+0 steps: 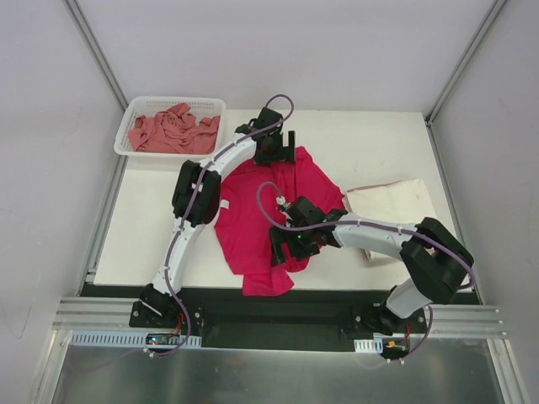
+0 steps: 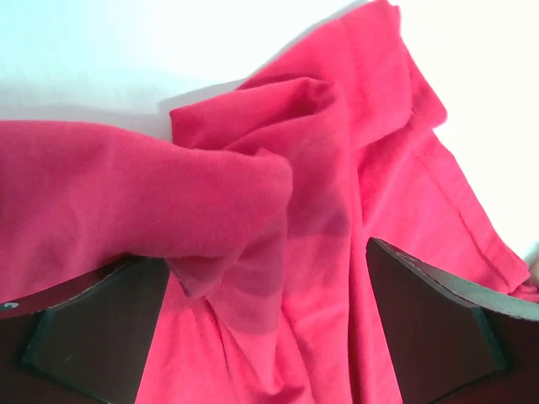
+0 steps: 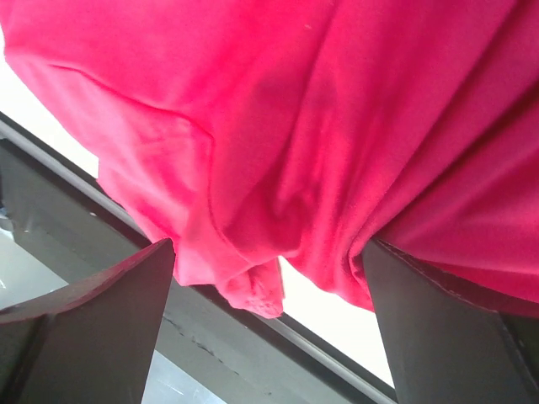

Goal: Fold and stack the t-shirts
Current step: Flatten the tshirt out

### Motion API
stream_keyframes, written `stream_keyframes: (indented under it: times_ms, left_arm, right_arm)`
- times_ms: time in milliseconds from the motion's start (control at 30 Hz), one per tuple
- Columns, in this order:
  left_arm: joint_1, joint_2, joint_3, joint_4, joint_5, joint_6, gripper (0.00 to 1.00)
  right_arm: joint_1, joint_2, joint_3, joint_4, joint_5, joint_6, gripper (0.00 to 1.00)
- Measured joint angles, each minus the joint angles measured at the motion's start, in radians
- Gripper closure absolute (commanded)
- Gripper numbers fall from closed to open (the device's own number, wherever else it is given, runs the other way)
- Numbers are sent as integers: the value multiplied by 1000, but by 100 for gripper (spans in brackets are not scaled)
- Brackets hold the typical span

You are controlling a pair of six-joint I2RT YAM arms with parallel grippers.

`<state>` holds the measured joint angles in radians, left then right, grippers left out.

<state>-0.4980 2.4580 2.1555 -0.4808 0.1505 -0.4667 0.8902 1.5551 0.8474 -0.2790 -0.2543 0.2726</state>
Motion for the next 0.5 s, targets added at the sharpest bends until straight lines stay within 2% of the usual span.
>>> stream_keyframes:
  times_ms: [133,233,333,500]
  left_arm:
    - [0,-5,12,-3,36,50,1]
    - [-4,-69,-56,5,69,72,1]
    - [-14,-232,-235,1,95,84,1]
    - [-83,-668,-645,11,10,50,1]
  right_arm:
    - [13,6,23,1,-2,-8,3]
    - [22,5,37,-19,18,-33,3]
    - [27,-10,41,-61,77,-57,3]
    - [26,-101,39,-129,173,-75,3]
